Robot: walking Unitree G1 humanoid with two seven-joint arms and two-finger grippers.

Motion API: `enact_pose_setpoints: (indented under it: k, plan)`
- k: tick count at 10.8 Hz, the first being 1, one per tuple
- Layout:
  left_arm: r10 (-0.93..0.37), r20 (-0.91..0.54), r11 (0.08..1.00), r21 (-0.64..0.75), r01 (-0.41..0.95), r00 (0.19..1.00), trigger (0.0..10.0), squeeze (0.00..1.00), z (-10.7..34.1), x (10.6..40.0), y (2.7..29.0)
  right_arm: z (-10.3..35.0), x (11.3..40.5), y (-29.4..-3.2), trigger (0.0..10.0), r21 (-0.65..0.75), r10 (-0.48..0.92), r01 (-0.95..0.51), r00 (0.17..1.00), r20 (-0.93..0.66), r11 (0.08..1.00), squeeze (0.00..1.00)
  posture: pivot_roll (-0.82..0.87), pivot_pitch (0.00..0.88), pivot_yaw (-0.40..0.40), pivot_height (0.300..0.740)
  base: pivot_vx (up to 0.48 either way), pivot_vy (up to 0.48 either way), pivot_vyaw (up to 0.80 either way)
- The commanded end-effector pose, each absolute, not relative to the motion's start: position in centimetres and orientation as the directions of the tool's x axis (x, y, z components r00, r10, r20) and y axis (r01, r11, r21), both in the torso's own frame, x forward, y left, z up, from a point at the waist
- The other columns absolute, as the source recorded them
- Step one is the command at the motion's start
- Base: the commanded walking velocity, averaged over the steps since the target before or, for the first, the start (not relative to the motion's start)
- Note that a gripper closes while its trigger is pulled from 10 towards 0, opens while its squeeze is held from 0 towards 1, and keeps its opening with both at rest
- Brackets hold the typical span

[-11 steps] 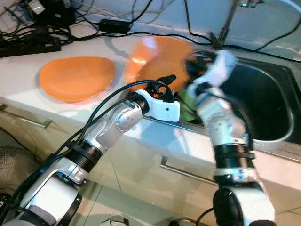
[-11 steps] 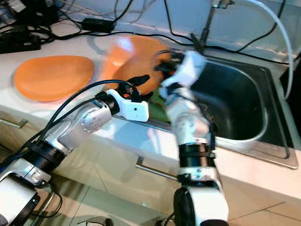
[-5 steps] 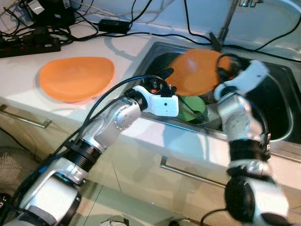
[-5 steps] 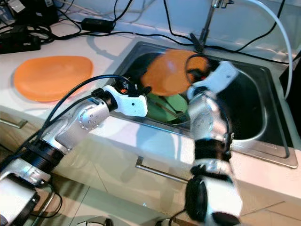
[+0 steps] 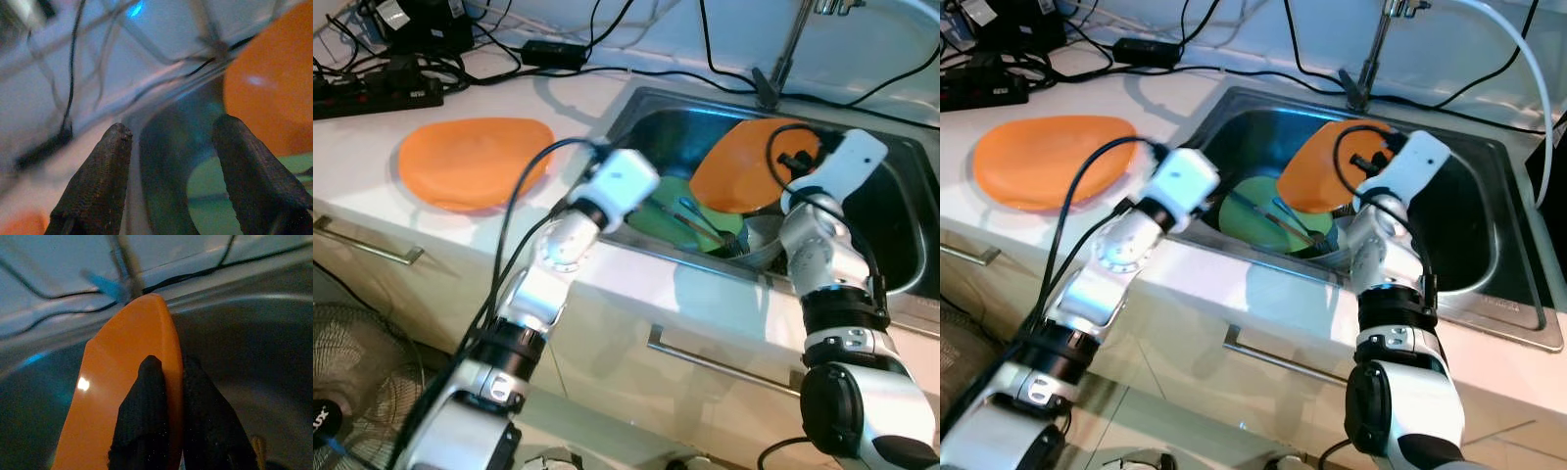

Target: Kitchen organization

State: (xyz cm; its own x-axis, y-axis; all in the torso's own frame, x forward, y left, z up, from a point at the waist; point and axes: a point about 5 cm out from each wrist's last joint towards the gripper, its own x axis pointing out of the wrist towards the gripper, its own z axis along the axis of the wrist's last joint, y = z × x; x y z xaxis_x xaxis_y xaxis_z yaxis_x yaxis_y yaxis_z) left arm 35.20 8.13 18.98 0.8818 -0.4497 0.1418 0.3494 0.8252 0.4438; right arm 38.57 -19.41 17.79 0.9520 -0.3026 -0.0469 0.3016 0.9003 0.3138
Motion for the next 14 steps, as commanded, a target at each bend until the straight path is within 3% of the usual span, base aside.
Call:
enact_pose_setpoints:
  k: [1,2,6,9,13,14]
  plan:
    - [-0.398,0.126,0.871,0.362,0.332,0.909,10.0,0.0,18.8,35.4,8.8,17.8,38.6,-19.3,10.0,0.264,-0.29,0.285,0.957,-0.021,0.921,0.0,0.09,0.045,-0.021,0.74,0.0,0.0,0.0]
    - [-0.351,0.06,0.926,0.172,0.336,0.935,10.0,0.0,18.4,35.5,9.1,17.0,38.6,-19.0,10.0,0.211,-0.276,0.278,0.96,-0.039,0.937,0.0,0.1,0.046,-0.023,0.74,0.0,0.0,0.0]
    - [-0.453,-0.127,0.891,-0.086,0.446,0.882,10.0,0.0,16.1,34.5,8.3,16.1,38.6,-18.3,10.0,0.2,-0.246,0.255,0.967,-0.065,0.946,0.0,0.1,0.041,-0.026,0.74,0.0,0.0,0.0]
    - [-0.547,-0.182,0.837,-0.087,0.541,0.817,10.0,0.0,16.0,33.3,7.3,15.5,38.8,-17.0,10.0,0.192,-0.2,0.214,0.976,-0.09,0.958,0.0,0.1,0.032,-0.028,0.74,0.0,0.0,0.0]
    - [-0.571,-0.208,0.819,-0.089,0.566,0.794,10.0,0.0,16.4,32.8,7.0,14.4,38.7,-15.5,10.0,0.164,-0.122,0.145,0.983,-0.139,0.976,0.0,0.11,0.019,-0.031,0.74,0.0,0.0,0.0]
    - [-0.573,-0.21,0.818,-0.087,0.569,0.792,10.0,0.0,16.4,32.8,7.0,14.2,38.7,-15.2,10.0,0.155,-0.102,0.124,0.984,-0.144,0.98,0.38,0.11,0.019,-0.031,0.74,0.0,0.0,0.0]
